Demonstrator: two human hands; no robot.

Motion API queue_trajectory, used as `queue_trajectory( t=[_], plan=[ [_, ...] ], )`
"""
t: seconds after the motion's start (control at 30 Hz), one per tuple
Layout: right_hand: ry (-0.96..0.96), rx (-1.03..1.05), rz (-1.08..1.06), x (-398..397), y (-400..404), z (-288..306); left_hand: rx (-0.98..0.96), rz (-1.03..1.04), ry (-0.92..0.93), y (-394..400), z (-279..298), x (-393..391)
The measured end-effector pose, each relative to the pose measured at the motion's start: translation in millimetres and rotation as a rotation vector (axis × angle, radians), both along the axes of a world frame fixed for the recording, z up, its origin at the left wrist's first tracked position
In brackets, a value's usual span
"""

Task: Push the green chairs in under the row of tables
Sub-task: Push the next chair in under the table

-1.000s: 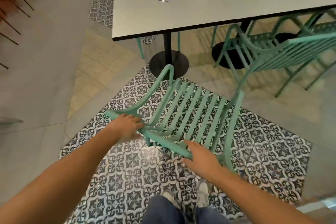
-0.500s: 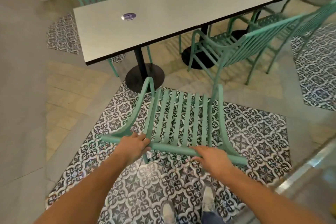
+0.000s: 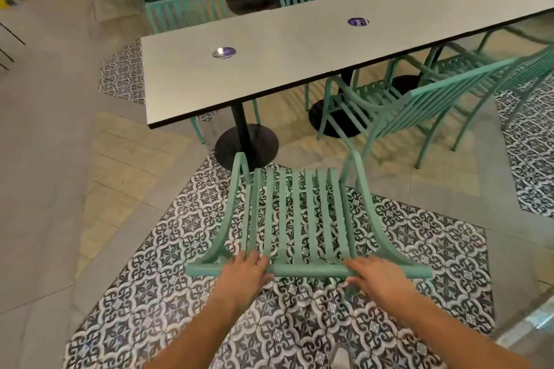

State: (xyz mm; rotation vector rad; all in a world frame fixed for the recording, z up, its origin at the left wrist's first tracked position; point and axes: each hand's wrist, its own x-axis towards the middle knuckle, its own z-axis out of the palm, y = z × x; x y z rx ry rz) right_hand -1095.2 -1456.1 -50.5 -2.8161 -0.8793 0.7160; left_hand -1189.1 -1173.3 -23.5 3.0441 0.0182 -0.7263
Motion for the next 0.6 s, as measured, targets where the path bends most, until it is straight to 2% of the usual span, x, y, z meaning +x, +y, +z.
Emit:
queue_trajectory(
  t=[0.3, 0.6],
  plan=[
    [-0.008, 0.049, 0.121, 84, -14, 2, -0.015, 0.143, -0.028, -29, -2, 45],
    [-0.031, 0.035, 0.222, 158, 10, 9, 0.008, 0.224, -0.051, -18, -1, 97]
  ],
)
